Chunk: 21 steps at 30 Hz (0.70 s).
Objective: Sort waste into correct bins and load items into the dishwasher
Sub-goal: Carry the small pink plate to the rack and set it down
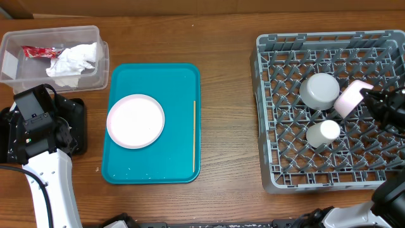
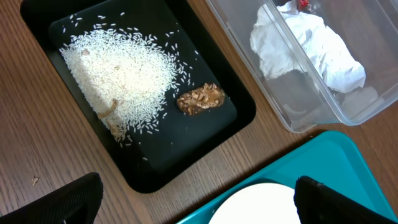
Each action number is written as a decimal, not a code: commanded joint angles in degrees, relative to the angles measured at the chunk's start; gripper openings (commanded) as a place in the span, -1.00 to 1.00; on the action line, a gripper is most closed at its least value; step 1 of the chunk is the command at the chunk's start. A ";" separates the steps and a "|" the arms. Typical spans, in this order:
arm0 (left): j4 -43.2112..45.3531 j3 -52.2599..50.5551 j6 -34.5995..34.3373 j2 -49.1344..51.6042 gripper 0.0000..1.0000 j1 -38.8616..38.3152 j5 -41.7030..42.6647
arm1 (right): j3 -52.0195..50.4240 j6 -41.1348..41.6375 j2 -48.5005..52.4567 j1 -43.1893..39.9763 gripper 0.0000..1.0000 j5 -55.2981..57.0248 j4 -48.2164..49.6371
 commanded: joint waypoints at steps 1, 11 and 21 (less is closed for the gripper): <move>-0.02 0.50 -0.76 -0.04 0.99 0.46 0.02 | -0.33 0.07 -0.68 -1.81 -0.92 7.87 -0.74; 0.00 0.50 -0.76 -0.04 1.00 0.46 0.02 | 1.16 5.35 -1.79 -4.09 -0.78 8.83 -0.94; -0.02 0.50 -0.76 -0.04 1.00 0.46 0.02 | 2.64 19.67 -14.12 -8.79 -0.79 32.37 -3.23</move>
